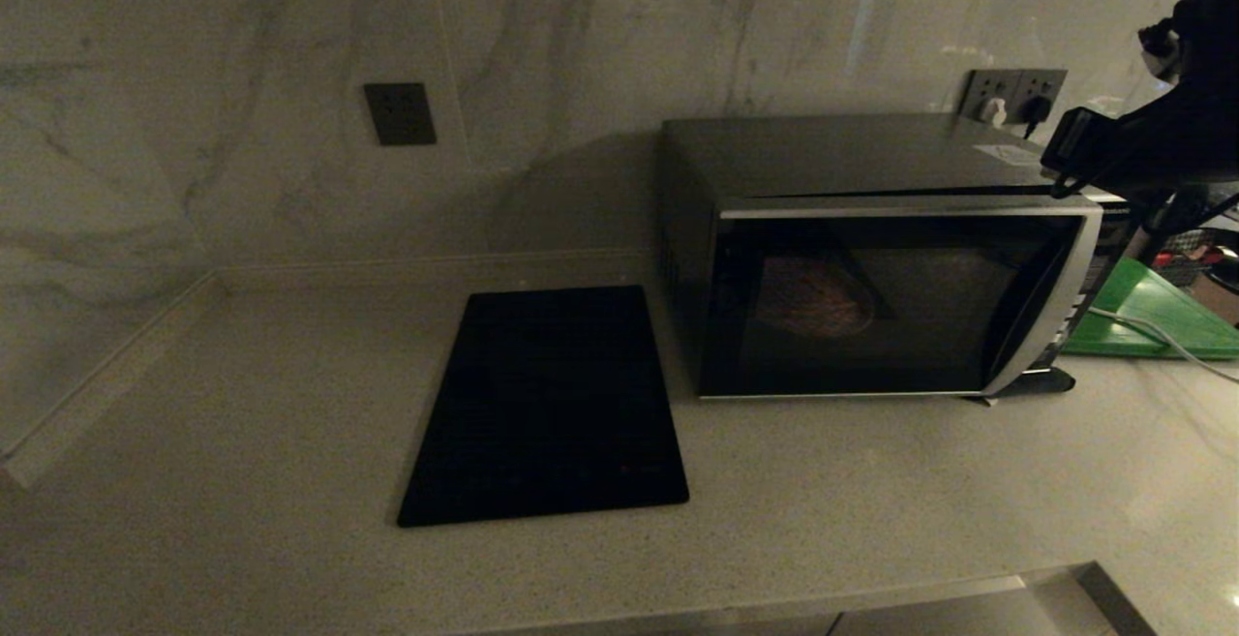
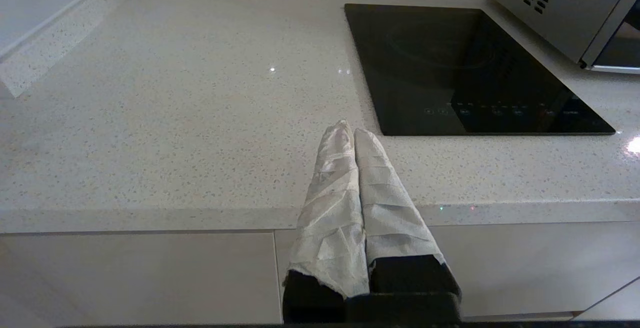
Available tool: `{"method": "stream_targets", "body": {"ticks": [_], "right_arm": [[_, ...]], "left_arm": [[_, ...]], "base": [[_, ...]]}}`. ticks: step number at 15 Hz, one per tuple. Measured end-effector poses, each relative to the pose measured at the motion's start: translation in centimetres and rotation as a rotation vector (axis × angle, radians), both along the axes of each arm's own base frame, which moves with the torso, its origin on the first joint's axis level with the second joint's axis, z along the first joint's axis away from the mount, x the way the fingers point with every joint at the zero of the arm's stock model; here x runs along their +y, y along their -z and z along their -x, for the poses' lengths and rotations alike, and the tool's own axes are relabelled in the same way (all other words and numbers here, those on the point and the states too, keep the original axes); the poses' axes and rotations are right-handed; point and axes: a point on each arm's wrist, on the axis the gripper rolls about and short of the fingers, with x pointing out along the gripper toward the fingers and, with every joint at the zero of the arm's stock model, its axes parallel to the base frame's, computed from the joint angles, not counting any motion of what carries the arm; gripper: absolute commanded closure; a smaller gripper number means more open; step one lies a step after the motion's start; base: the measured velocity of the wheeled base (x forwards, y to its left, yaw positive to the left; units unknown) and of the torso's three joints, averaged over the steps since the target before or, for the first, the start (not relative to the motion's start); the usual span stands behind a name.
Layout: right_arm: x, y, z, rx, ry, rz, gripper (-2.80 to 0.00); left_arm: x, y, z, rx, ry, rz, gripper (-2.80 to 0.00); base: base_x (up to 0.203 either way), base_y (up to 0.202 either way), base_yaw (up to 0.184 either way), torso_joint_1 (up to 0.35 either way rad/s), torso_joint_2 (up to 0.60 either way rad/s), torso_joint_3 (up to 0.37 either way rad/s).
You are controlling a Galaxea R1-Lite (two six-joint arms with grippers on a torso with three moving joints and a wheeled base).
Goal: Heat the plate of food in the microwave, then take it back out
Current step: Open the microwave oven
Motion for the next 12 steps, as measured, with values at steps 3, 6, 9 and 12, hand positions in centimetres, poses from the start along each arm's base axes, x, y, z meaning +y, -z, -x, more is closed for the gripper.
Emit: {"method": "stream_targets", "body": {"ticks": [3, 6, 9, 12], "right_arm": [[0.0, 0.8, -0.3, 0.033, 0.003, -0.003, 0.0], [0.0, 1.4, 0.0, 0.095, 0.004, -0.01, 0.0], [0.1, 1.5, 0.7, 0.131, 0.004, -0.014, 0.0], [0.2, 1.1, 1.8, 0.166, 0.008, -0.02, 0.0]], "left_arm": [[0.0, 0.0, 0.0, 0.0, 0.001, 0.0, 0.0], [0.0, 0.0, 0.0, 0.0, 0.0, 0.0, 0.0], [0.0, 0.0, 0.0, 0.0, 0.0, 0.0, 0.0], [0.0, 0.0, 0.0, 0.0, 0.0, 0.0, 0.0]], "base": [[0.0, 0.0, 0.0, 0.0, 0.0, 0.0], [0.0, 0.0, 0.0, 0.0, 0.0, 0.0], [0.0, 0.0, 0.0, 0.0, 0.0, 0.0], [0.0, 0.0, 0.0, 0.0, 0.0, 0.0]]}}
